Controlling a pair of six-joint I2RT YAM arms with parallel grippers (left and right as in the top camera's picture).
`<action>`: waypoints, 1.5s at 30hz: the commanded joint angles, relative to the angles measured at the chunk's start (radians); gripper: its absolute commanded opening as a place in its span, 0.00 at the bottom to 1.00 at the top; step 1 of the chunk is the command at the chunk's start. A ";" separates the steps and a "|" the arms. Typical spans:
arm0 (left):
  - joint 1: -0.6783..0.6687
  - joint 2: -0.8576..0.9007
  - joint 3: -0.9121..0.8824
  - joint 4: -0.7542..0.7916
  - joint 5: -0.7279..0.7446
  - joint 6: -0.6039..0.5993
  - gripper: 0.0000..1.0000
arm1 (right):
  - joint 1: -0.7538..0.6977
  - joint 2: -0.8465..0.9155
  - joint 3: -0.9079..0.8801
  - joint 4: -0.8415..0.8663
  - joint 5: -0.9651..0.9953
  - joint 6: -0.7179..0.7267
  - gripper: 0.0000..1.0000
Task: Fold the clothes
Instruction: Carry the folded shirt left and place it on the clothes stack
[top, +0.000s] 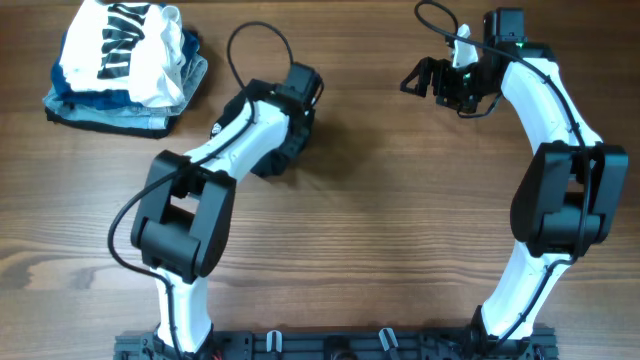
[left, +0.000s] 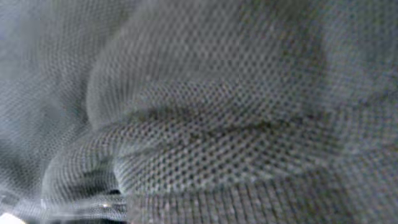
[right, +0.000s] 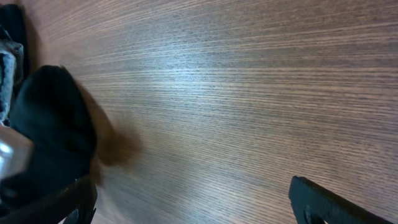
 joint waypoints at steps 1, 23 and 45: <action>0.038 -0.132 0.150 0.001 -0.041 -0.021 0.04 | 0.003 -0.022 0.013 -0.001 0.010 -0.019 0.99; 0.496 -0.156 0.328 0.368 -0.264 0.251 0.04 | 0.016 -0.022 0.011 -0.009 0.011 -0.018 0.99; 0.339 -0.115 0.328 0.293 -0.227 0.141 1.00 | 0.042 -0.022 0.011 -0.007 0.044 0.008 0.99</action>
